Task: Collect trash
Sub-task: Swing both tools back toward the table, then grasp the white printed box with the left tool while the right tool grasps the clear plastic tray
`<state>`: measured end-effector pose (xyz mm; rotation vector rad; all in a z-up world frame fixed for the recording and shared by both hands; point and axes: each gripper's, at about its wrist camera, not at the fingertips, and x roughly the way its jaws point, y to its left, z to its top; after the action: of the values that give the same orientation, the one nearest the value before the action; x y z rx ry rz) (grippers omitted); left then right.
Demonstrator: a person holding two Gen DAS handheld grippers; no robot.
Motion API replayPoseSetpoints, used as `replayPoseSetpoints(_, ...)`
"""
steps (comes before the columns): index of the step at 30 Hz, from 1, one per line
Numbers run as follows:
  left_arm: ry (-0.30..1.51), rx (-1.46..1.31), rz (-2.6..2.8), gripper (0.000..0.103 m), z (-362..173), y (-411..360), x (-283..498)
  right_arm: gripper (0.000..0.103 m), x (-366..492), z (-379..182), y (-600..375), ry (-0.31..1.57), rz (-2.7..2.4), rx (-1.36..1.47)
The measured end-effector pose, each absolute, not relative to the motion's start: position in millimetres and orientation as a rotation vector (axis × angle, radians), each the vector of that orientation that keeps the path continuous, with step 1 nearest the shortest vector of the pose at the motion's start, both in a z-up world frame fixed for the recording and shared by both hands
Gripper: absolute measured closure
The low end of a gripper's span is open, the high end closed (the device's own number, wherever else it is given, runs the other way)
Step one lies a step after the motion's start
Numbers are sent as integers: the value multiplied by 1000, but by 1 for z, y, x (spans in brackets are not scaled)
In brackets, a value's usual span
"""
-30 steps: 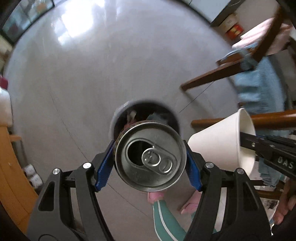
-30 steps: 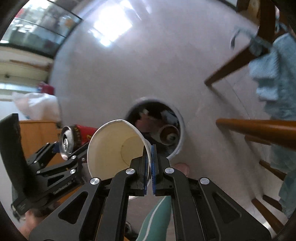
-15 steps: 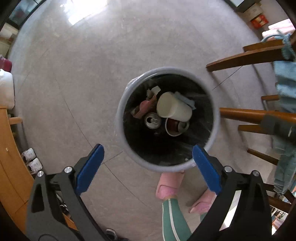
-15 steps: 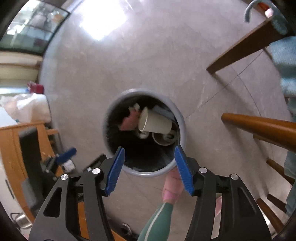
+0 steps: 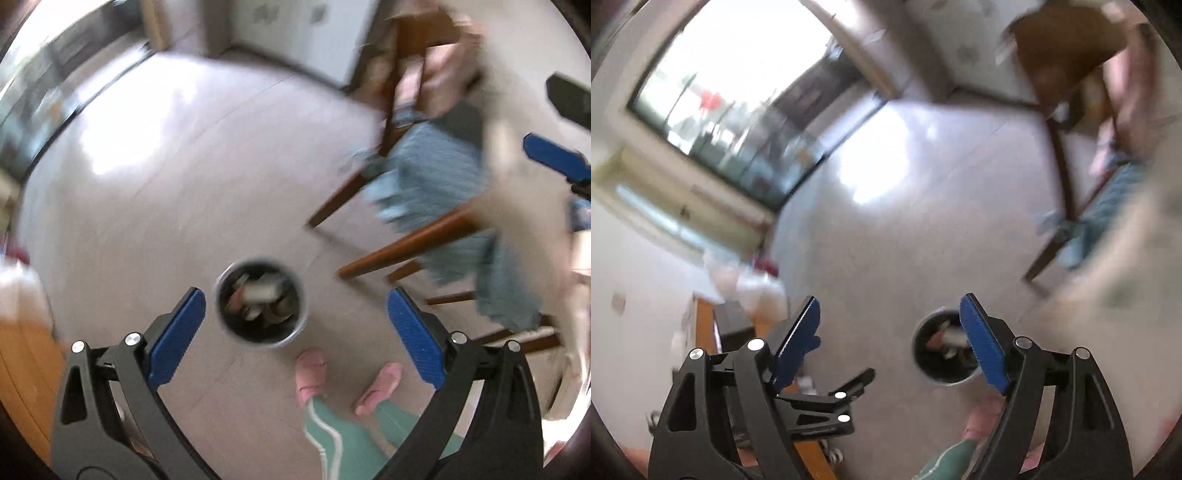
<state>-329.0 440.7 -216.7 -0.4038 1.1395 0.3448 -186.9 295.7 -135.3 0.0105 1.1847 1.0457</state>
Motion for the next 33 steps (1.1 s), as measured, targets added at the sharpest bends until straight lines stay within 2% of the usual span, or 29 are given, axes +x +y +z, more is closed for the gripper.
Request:
replayPoseSetpoints(4, 1081, -331, 128, 7, -157, 373, -265, 24, -155, -81, 197, 1070, 867, 52)
replayPoseSetpoints(8, 1049, -276, -55, 7, -128, 301, -221, 23, -131, -53, 88, 997, 649, 109)
replayPoseSetpoints(10, 1056, -229, -141, 7, -122, 262, -200, 19, -126, -54, 44, 998, 538, 139)
replayPoseSetpoints(16, 1083, -61, -340, 7, -119, 149, -169, 18, -103, -89, -72, 1140, 282, 356)
replayPoseSetpoints(22, 1142, -6, -367, 7, -136, 86, -150, 18, -102, -113, -122, 1189, 175, 323)
replayPoseSetpoints(33, 1245, -49, -201, 7, -175, 73, -129, 18, -101, -161, -122, 1308, 269, 68)
